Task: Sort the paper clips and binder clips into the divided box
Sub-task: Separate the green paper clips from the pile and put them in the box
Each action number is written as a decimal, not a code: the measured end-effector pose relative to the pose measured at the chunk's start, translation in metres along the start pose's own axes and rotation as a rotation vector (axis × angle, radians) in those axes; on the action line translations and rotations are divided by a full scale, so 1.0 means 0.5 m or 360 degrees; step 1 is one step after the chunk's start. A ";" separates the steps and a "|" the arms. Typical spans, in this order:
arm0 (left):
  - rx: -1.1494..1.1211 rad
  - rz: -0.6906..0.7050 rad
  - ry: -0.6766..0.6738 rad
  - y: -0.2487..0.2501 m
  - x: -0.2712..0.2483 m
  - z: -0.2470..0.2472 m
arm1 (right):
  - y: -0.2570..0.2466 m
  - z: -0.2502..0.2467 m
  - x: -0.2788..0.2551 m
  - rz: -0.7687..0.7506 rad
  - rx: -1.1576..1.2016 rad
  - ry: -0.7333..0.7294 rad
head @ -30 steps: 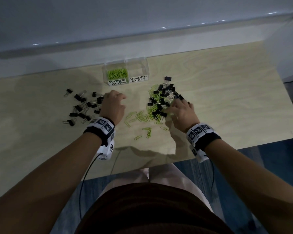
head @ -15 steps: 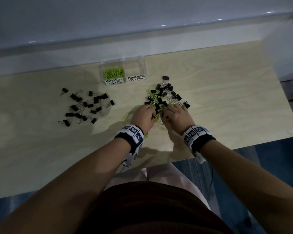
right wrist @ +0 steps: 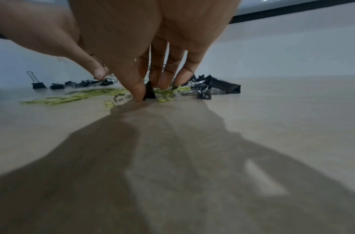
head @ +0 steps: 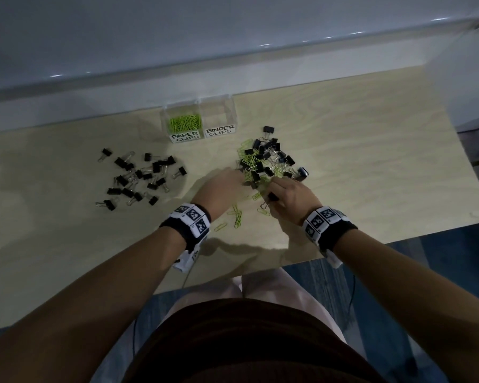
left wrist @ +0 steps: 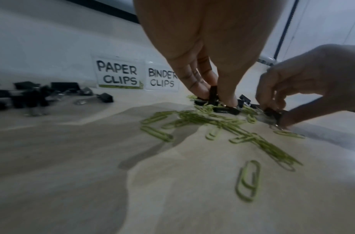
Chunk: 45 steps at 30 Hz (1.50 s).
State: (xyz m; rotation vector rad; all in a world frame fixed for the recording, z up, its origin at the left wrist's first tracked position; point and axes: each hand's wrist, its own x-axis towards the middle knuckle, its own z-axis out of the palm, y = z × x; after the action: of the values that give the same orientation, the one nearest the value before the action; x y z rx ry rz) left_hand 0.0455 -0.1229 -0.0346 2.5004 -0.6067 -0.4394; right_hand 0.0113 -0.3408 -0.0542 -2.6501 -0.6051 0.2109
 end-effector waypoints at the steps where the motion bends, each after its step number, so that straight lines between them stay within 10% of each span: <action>1: -0.0033 -0.0033 0.0031 -0.009 -0.003 -0.008 | 0.001 -0.002 0.001 0.0007 0.0024 -0.0030; 7: -0.0414 -0.0317 0.0206 -0.063 -0.020 -0.041 | 0.010 -0.042 -0.002 0.0077 0.0147 -0.0022; 14: -0.0231 -0.0566 0.0492 -0.138 -0.031 -0.062 | 0.091 -0.083 0.008 0.0762 0.0111 0.0297; 23: 0.0004 -0.0125 0.0096 -0.007 0.018 -0.004 | -0.021 -0.021 0.068 0.0506 0.0007 0.0212; 35: 0.0209 -0.0152 -0.0166 0.018 0.075 0.013 | -0.046 0.017 0.078 0.0443 0.0109 -0.0138; 45: 0.0300 -0.0123 0.0013 -0.020 0.055 -0.002 | 0.012 -0.045 0.045 0.0838 0.0567 0.0334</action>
State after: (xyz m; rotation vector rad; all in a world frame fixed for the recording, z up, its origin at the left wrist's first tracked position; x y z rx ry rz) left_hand 0.0723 -0.1288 -0.0444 2.7109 -0.5736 -0.4174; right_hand 0.0391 -0.3438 -0.0377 -2.3833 0.1937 0.1667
